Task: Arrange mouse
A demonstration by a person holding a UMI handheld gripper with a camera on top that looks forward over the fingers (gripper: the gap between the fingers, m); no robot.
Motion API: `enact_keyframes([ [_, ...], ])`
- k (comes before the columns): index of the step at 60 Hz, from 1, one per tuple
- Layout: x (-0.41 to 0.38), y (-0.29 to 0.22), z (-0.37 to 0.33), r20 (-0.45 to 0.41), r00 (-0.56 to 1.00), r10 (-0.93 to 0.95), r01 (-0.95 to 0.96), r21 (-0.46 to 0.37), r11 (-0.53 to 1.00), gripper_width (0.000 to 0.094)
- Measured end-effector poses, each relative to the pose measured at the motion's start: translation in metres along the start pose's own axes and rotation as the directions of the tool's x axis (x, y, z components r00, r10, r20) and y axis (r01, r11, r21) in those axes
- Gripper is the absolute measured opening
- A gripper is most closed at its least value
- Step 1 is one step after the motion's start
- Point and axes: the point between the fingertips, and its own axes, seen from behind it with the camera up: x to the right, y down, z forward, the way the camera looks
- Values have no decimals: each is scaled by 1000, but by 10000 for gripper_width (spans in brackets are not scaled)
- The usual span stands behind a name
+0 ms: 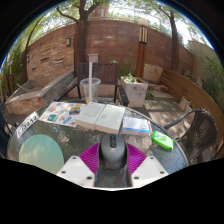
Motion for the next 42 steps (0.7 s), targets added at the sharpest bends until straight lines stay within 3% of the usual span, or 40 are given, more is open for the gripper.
enact_keyframes([
  [10,-54,-98,-82,67,997,45,-58,194,979,358],
  [16,-123,-105,-115,157,987,43,-76,213,974,358],
  [22,-182,-48,-98,216,976,10,-40,133,990,357],
  [30,-226,15,-61,215,977,9,-7,-10,1000,365],
  [38,-235,57,-37,192,981,-1,20,-98,995,489],
  [42,-236,62,-43,178,984,-6,25,-101,995,562],
])
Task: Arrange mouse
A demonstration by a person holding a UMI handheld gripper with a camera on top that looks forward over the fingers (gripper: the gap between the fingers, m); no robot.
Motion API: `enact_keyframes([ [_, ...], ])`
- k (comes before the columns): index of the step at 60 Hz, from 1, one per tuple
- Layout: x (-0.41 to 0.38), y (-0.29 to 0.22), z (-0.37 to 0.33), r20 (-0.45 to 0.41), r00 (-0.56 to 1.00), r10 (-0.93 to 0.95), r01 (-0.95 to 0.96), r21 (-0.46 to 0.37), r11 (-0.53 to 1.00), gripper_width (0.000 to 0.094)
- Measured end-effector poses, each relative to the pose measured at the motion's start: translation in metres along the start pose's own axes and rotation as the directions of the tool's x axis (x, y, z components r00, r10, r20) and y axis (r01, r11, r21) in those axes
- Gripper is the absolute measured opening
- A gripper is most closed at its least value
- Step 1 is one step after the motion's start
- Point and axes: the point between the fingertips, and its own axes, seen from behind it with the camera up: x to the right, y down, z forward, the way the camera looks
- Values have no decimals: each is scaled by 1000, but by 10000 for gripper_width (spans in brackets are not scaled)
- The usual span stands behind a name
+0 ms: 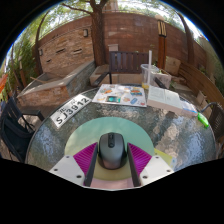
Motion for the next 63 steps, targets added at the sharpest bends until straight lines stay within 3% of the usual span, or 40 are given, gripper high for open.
enact_keyframes([
  [5,-5,-9,-19,-5,1000,-1,1,11,1000,874],
  [7,-5,-13,-32,-18,1000,-8,9,22,1000,830],
  [17,-15,-33,-123,-73,996,-54,59,72,996,854],
  [36,-46,-14,-283,-130,991,-42,56,107,993,856],
  [63,-65,24,-352,-149,987,-51,68,110,992,863],
])
